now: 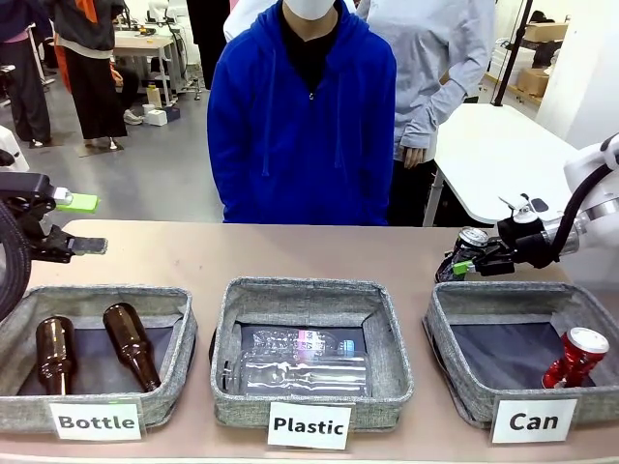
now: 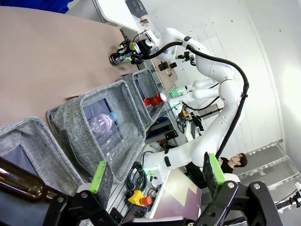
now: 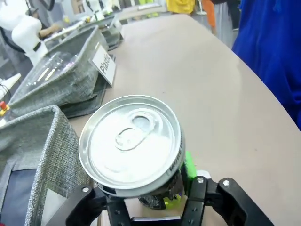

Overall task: Sort the can waste into the basket.
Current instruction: Pick up the can waste from the table and place it in the right Fabric basket.

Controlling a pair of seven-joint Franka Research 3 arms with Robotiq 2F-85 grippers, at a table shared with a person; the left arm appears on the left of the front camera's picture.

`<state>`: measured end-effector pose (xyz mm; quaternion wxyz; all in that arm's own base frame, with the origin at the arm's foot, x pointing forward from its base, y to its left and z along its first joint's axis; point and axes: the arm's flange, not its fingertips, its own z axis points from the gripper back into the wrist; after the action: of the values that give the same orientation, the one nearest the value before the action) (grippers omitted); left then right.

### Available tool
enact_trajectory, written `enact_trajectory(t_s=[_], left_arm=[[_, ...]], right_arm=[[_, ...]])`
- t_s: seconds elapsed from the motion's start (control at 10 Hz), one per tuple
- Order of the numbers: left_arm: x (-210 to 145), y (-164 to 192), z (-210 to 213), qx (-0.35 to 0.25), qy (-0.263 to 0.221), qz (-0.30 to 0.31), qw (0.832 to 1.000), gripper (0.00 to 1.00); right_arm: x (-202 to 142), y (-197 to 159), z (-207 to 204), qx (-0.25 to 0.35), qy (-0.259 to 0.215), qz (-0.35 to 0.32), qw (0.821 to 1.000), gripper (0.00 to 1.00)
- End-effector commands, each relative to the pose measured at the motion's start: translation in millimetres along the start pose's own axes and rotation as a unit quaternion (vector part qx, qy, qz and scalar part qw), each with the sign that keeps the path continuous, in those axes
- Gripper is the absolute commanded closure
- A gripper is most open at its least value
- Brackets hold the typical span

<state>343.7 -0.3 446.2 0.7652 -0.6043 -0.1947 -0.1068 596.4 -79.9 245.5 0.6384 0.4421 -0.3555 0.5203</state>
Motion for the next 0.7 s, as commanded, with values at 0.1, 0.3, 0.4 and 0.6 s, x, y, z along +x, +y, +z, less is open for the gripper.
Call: enact_trajectory(t_s=[0.1, 0.3, 0.4, 0.6], left_arm=[[-1.2, -1.8, 0.2, -0.001, -0.005, -0.004, 1.0, 0.0], [-1.2, -1.8, 0.2, -0.001, -0.005, -0.004, 1.0, 0.0], [-1.2, -1.8, 0.2, -0.001, -0.005, -0.004, 1.0, 0.0], [-1.2, -1.8, 0.2, -0.001, -0.005, -0.004, 1.0, 0.0]], right_arm=[[4.6, -10.0, -4.3, -0.017, 0.004, -0.016, 1.0, 1.0], [19.2, 0.5, 3.1, -0.03, -0.009, -0.004, 1.0, 1.0], [34.4, 11.3, 11.0, -0.049, -0.009, 0.007, 0.999, 1.0], [74.0, 42.5, 34.4, -0.11, 0.005, 0.018, 0.994, 1.0]])
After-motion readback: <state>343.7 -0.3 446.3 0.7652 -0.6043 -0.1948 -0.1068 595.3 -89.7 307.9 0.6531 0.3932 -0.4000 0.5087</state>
